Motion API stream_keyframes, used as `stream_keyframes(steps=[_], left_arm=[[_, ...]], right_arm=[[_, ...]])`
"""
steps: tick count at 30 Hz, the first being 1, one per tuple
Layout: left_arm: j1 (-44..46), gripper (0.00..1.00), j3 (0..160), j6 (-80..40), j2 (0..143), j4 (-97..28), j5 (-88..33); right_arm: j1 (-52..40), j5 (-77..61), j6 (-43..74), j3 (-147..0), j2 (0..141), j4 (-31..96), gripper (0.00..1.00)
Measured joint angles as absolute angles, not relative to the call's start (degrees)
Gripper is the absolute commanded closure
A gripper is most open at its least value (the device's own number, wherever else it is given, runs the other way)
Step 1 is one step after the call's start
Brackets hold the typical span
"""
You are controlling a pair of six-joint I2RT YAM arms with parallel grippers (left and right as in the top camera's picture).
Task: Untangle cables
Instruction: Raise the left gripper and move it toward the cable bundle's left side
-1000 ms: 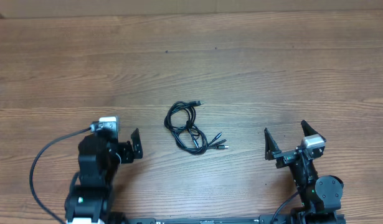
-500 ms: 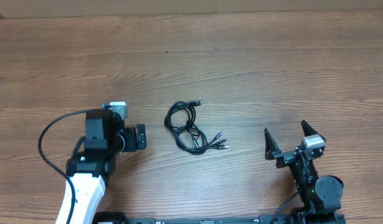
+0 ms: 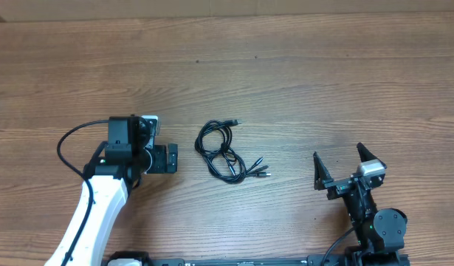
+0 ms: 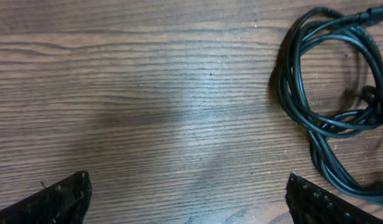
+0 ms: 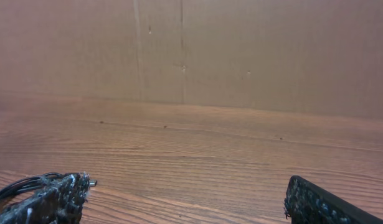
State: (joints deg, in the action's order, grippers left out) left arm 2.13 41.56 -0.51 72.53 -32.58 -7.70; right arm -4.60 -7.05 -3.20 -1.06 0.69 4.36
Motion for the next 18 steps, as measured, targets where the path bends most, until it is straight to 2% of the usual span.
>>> stream_keyframes(steps=[18], left_arm=[[2.1, 0.00, 44.8, 1.7, 78.0, -34.7, -9.5]], right_arm=[[-4.6, -7.0, -3.2, -1.1, 0.7, 4.3, 0.00]])
